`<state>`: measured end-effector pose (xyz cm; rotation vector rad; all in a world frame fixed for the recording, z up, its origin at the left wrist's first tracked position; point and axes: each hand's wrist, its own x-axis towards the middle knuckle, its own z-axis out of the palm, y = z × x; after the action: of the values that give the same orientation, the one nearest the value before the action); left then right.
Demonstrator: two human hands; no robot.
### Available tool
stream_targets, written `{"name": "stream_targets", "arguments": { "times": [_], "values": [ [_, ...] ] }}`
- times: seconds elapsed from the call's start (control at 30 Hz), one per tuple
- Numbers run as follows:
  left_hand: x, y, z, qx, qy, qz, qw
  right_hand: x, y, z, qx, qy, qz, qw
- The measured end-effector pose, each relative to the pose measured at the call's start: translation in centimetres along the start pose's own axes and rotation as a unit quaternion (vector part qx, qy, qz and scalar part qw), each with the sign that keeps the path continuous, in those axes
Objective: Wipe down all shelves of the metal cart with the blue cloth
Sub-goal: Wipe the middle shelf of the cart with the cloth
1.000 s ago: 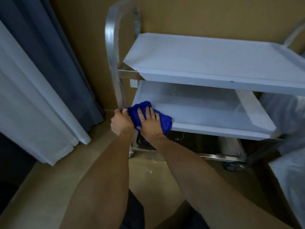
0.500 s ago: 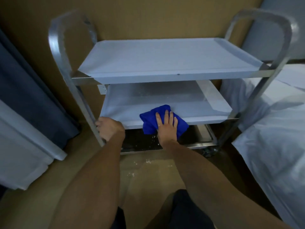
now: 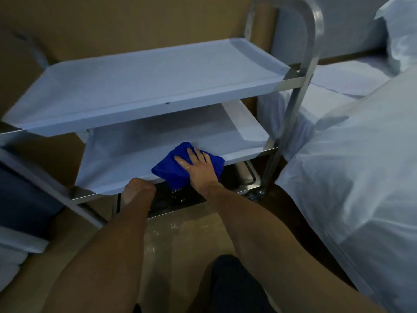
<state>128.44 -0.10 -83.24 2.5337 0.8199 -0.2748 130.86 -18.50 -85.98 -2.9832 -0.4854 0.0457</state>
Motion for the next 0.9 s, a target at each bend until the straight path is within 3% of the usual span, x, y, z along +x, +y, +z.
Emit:
{"name": "stream_targets", "arguments": {
  "times": [0.17,0.5,0.7,0.9],
  "values": [
    [-0.7,0.9,0.8,-0.01,0.027,-0.012,1.0,-1.5,4.2,0.1,0.008,0.055,0.034,0.998],
    [-1.9,1.4,1.5,-0.007,0.087,-0.019,0.996,-5.3,18.3,-2.1,0.004,0.085,0.275,0.958],
    [-1.7,1.3,2.0,-0.012,0.084,-0.029,0.996,-3.6,12.6,-0.7,0.09,0.137,0.385,0.909],
    [-2.0,1.5,0.6,-0.068,0.006,0.031,0.997,-2.9,-0.5,1.4,0.114,0.093,0.218,0.965]
  ]
}}
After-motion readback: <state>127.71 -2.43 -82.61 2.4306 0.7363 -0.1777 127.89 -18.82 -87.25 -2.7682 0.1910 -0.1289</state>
